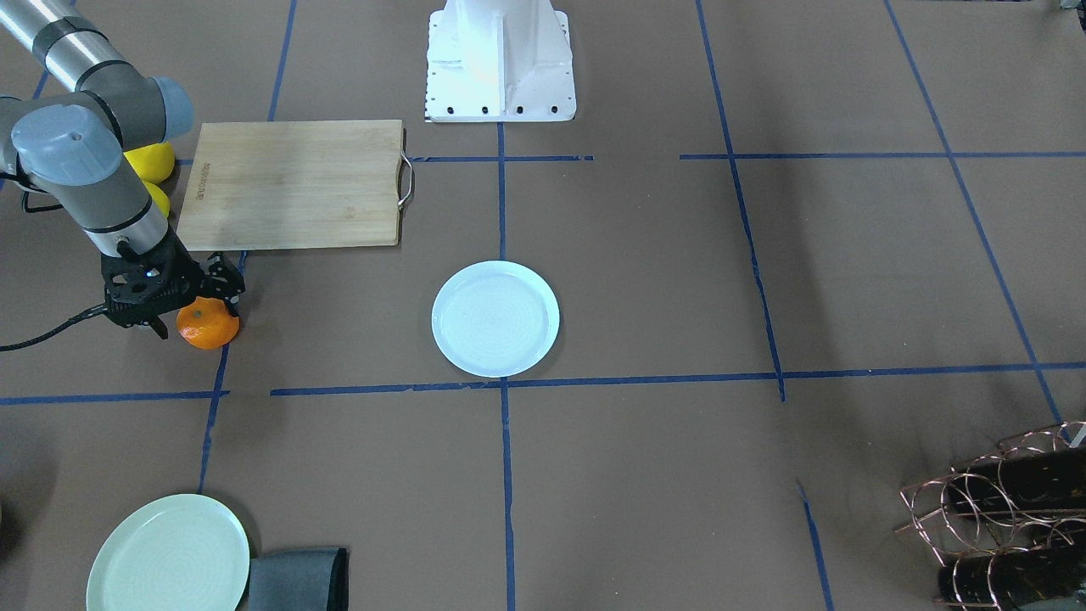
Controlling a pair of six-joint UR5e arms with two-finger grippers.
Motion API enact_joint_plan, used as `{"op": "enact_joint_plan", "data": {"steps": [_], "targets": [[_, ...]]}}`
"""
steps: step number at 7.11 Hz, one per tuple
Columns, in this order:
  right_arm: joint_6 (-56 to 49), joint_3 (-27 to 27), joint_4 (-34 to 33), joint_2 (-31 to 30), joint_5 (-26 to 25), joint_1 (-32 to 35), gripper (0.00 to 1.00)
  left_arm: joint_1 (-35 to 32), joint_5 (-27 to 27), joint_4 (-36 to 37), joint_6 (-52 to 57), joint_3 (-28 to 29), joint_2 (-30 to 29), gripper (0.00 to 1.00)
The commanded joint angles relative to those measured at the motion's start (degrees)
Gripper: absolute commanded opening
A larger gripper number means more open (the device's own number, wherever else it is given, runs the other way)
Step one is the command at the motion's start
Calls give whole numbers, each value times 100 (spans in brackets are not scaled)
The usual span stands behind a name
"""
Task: Pick orange to plate
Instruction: 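Lower the right gripper and close it around the orange, then lift the orange with the right gripper and carry it over the plate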
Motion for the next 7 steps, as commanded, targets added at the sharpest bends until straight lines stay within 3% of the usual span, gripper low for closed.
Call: {"op": "enact_joint_plan", "data": {"steps": [1, 2, 3, 4, 5, 6, 7], "targets": [[18, -26, 1, 5, -107, -180, 100, -3, 7, 0, 16, 3, 6, 100], [18, -87, 1, 5, -108, -180, 100, -3, 7, 0, 24, 3, 6, 100], [18, -105, 1, 14, -152, -180, 54, -3, 7, 0, 24, 3, 6, 100], [18, -44, 1, 66, -152, -172, 21, -3, 7, 0, 24, 3, 6, 100], [148, 157, -7, 102, -152, -180, 8, -3, 7, 0, 24, 3, -2, 100], [750, 672, -242, 224, -109, -206, 7, -3, -2, 0, 24, -5, -2, 100], [1113, 851, -1150, 965, -99, -259, 7, -3, -20, 0, 24, -14, -2, 100]]}}
